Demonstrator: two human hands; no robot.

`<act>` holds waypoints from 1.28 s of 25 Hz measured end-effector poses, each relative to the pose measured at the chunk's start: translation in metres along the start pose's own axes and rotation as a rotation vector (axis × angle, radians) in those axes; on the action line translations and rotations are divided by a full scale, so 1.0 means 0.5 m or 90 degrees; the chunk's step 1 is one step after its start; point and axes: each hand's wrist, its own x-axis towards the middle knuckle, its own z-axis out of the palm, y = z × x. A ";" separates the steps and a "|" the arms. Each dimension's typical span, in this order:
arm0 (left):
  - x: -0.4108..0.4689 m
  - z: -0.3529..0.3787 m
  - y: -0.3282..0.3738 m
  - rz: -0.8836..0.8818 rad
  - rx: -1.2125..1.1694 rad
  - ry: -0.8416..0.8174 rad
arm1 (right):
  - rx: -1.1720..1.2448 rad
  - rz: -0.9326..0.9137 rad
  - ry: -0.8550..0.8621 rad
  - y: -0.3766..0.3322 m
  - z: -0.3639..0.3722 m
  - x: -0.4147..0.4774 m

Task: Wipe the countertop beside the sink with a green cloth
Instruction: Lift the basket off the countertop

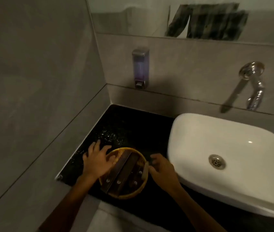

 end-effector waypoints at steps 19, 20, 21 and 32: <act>-0.157 0.111 0.031 -0.055 -0.468 -0.191 | 0.122 0.296 0.014 0.137 -0.065 -0.191; -0.167 0.123 0.045 -0.054 -0.464 -0.195 | 0.104 0.298 0.020 0.147 -0.074 -0.201; -0.175 0.136 0.056 -0.053 -0.456 -0.201 | 0.091 0.302 0.026 0.158 -0.082 -0.209; -0.210 0.118 0.401 0.125 -0.307 0.046 | 0.040 0.242 0.100 0.272 -0.367 -0.290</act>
